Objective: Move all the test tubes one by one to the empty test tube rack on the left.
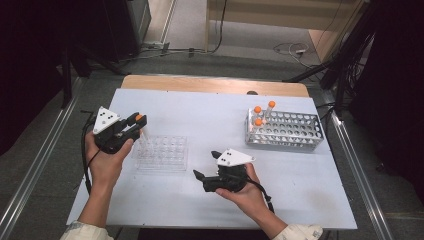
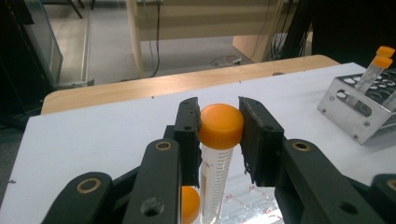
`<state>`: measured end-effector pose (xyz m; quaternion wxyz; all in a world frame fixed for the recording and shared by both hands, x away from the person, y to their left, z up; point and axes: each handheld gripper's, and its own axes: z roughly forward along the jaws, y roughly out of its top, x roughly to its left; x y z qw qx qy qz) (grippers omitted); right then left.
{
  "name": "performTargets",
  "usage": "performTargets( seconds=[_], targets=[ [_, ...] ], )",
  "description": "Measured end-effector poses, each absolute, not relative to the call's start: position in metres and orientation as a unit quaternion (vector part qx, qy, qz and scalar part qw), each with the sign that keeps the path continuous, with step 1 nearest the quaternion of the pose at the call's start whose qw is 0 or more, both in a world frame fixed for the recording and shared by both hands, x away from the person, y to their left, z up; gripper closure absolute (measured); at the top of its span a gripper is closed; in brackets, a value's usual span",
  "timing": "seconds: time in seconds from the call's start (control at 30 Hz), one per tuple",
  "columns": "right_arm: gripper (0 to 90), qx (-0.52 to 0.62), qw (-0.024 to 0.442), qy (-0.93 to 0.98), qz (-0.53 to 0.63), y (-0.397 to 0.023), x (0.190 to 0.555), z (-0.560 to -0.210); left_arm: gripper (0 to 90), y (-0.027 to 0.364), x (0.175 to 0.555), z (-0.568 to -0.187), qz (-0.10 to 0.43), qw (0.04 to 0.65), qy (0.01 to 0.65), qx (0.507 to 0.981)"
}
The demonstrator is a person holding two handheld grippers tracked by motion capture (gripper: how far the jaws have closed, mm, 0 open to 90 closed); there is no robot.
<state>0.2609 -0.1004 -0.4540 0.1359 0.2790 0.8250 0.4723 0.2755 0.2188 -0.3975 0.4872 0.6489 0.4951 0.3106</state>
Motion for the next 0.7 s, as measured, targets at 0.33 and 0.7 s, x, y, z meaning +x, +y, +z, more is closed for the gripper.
performTargets(
  seconds=[0.33, 0.7],
  targets=[
    [16.2, 0.277, 0.137, 0.826, 0.471, -0.101, 0.261, -0.454, 70.6, 0.211, 0.277, -0.411, 0.309, 0.453, 0.501, 0.669],
    [16.2, 0.277, 0.136, 0.826, 0.472, -0.102, 0.261, -0.454, 69.9, 0.207, 0.277, -0.421, 0.317, 0.426, 0.501, 0.683]
  ],
)
